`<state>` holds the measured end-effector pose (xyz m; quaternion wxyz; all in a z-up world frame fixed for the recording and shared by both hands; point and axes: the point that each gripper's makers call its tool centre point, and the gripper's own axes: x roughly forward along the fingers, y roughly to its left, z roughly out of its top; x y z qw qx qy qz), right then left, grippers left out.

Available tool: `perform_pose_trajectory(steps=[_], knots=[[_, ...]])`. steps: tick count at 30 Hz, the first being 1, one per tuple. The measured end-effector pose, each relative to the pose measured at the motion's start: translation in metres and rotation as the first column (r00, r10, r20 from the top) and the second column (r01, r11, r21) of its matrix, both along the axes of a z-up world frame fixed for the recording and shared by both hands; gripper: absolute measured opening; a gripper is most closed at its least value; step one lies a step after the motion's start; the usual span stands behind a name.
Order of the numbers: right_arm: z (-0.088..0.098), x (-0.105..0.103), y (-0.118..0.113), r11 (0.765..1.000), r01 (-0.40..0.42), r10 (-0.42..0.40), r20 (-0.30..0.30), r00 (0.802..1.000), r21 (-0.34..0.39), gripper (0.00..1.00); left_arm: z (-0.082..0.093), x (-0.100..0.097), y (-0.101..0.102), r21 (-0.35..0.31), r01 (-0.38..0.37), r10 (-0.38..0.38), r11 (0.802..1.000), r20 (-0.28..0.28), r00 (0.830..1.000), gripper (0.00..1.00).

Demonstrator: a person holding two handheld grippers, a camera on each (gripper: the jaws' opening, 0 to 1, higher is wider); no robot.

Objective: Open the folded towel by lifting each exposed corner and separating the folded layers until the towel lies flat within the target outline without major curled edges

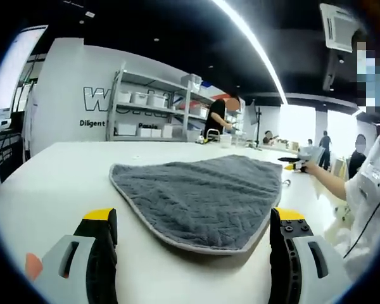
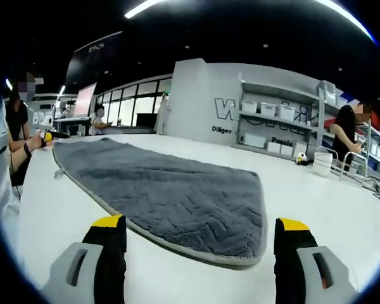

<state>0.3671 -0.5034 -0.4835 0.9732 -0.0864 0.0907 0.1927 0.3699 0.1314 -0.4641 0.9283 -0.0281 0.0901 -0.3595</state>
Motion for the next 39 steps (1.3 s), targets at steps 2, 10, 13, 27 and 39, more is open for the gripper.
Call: perform_pose_trajectory(steps=[2,10,13,27,39], knots=[[0.001,0.0,0.001,1.0,-0.006,0.006,0.003,1.0,0.009,0.99,-0.001,-0.001,0.001,0.001,-0.001,0.001,1.0,-0.008,1.0,0.99],[0.007,-0.001,0.0,0.999,0.01,-0.011,0.023,1.0,0.037,0.99,-0.006,0.0,0.002,0.055,-0.023,0.023,0.998,-0.006,1.0,0.99],[0.006,0.0,-0.001,0.999,0.014,-0.015,0.017,1.0,0.035,0.99,-0.01,0.0,0.002,0.083,-0.021,0.022,0.996,-0.018,1.0,0.99],[0.01,-0.002,0.001,0.999,0.006,-0.007,0.028,1.0,0.037,0.99,-0.013,-0.002,0.0,0.127,0.001,0.002,0.992,-0.02,1.0,0.98],[0.018,0.0,-0.003,0.997,0.012,-0.016,0.05,0.999,0.082,0.99,-0.008,-0.005,-0.002,0.117,0.017,-0.017,0.993,-0.002,1.0,0.97]])
